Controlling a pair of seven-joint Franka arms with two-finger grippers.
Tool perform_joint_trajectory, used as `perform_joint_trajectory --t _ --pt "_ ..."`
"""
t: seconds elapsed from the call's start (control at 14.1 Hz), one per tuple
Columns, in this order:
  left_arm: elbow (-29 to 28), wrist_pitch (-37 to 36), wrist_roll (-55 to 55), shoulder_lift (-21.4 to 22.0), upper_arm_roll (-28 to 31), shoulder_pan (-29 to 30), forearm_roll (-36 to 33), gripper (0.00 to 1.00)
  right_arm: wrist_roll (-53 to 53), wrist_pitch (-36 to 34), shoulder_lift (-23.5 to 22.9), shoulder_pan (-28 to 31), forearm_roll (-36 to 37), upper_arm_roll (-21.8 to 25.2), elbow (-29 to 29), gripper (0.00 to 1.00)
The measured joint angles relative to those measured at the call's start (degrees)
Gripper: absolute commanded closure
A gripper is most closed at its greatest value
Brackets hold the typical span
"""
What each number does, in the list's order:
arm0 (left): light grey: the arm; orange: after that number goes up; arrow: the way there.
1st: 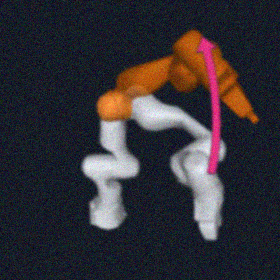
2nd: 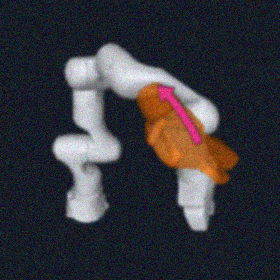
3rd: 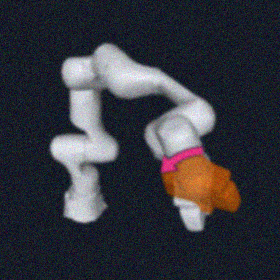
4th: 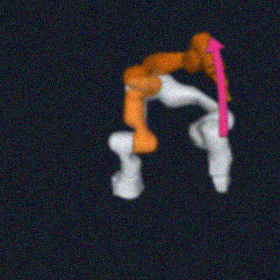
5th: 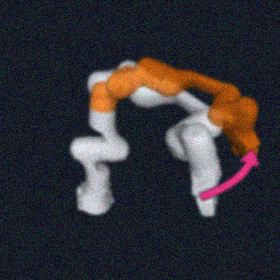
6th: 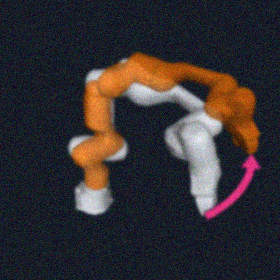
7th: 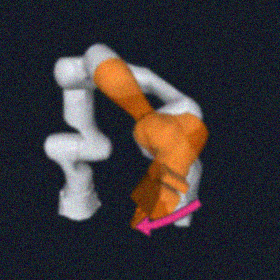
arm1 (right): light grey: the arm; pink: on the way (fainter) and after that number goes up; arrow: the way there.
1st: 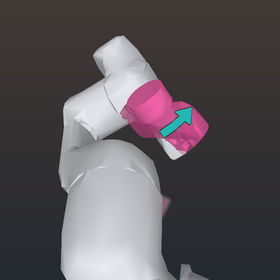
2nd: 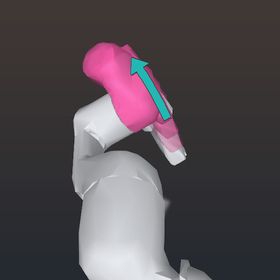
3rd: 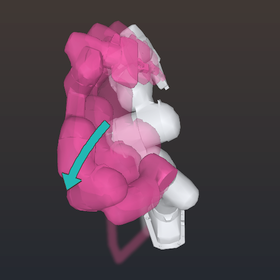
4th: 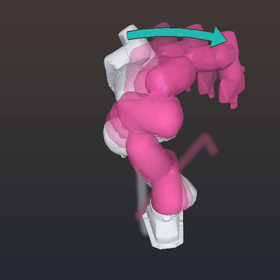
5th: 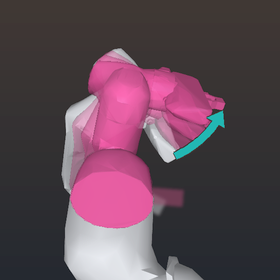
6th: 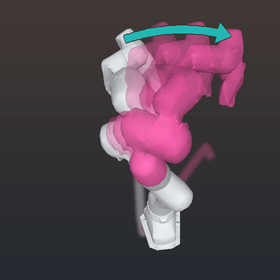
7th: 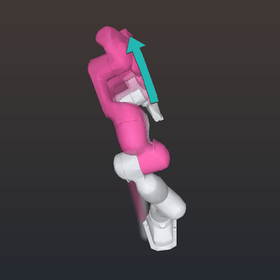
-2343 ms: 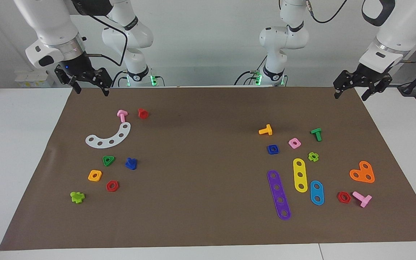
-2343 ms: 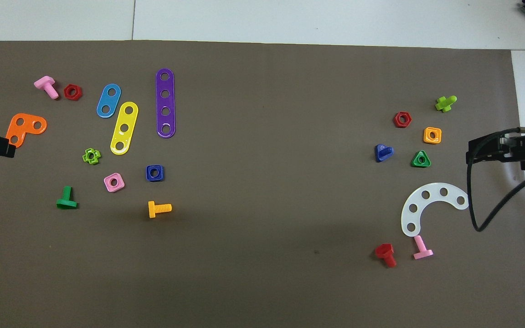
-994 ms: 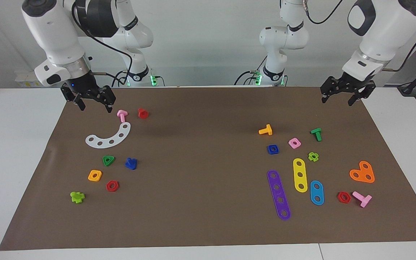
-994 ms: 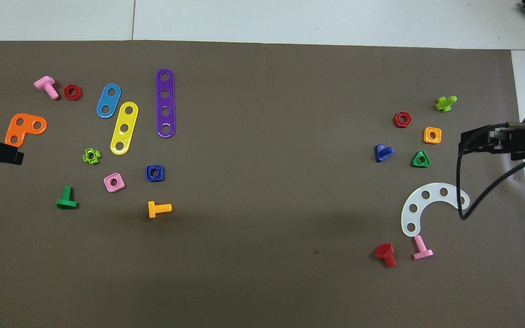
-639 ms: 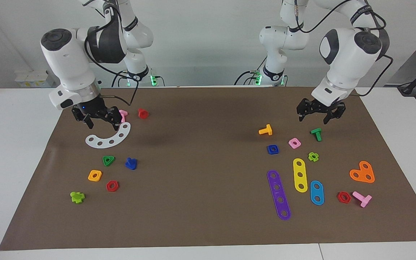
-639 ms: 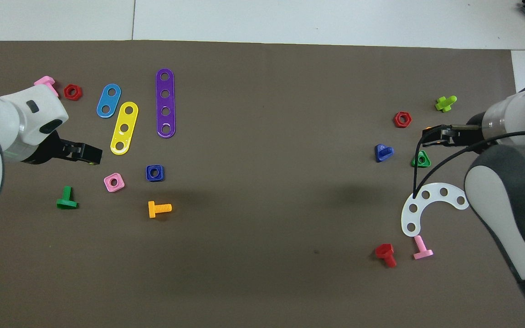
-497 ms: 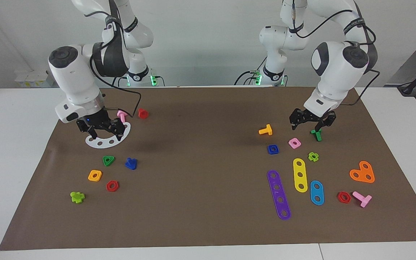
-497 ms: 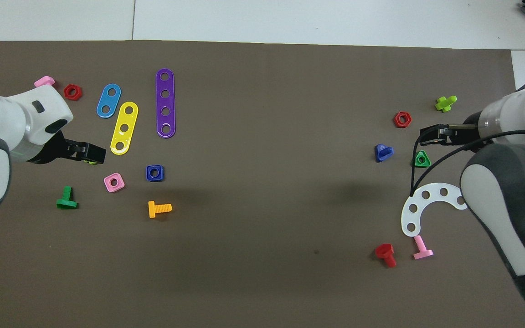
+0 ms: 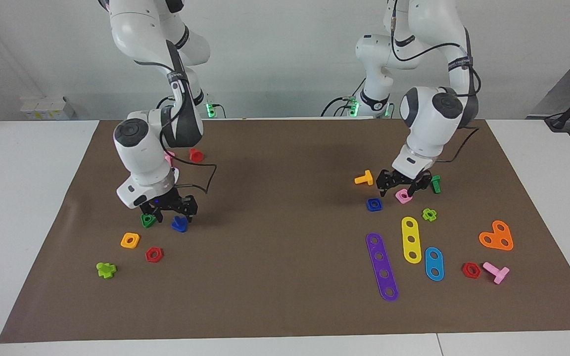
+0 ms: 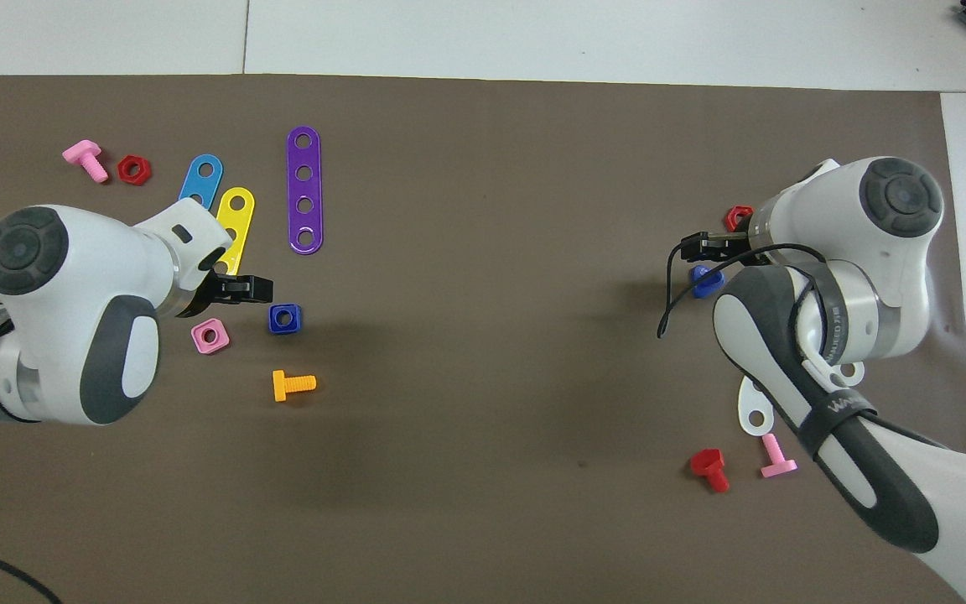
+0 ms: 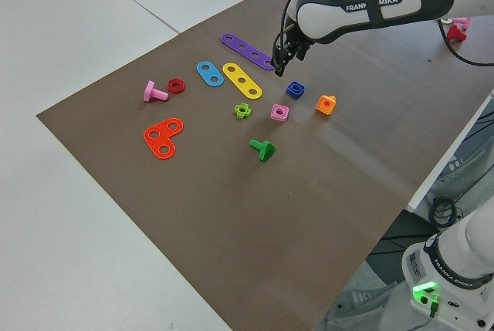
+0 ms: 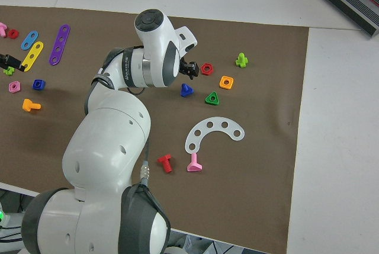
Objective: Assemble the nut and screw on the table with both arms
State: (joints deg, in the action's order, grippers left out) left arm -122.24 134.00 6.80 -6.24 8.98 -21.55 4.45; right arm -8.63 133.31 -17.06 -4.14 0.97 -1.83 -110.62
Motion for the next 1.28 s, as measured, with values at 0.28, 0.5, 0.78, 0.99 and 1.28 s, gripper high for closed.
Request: perform_joint_trajectory --t 0.28,0.5,0.78,0.99,1.28 --pt "-0.7 6.0 3.2 -6.0 0.0 -2.6 0.0 0.17 0.2 1.6 -1.0 0.0 0.0 0.0 -1.6 0.28" --pt "-0.7 6.3 3.2 -8.1 0.1 -2.7 0.0 0.27 1.8 1.6 -1.0 0.2 0.0 0.2 -2.0 0.37" --pt "-0.4 4.1 3.3 -8.1 0.1 -2.7 0.0 0.56 2.5 1.6 -0.9 0.5 0.0 0.2 -2.5 0.48" --pt "0.3 1.0 3.4 -7.8 0.3 -2.7 0.0 1.00 3.3 1.2 -0.9 0.5 0.0 0.2 -2.7 0.86" --pt "1.2 -0.6 3.5 -7.8 0.3 -2.8 0.0 1.00 4.5 -0.2 -0.6 0.5 0.0 0.2 -2.8 1.00"
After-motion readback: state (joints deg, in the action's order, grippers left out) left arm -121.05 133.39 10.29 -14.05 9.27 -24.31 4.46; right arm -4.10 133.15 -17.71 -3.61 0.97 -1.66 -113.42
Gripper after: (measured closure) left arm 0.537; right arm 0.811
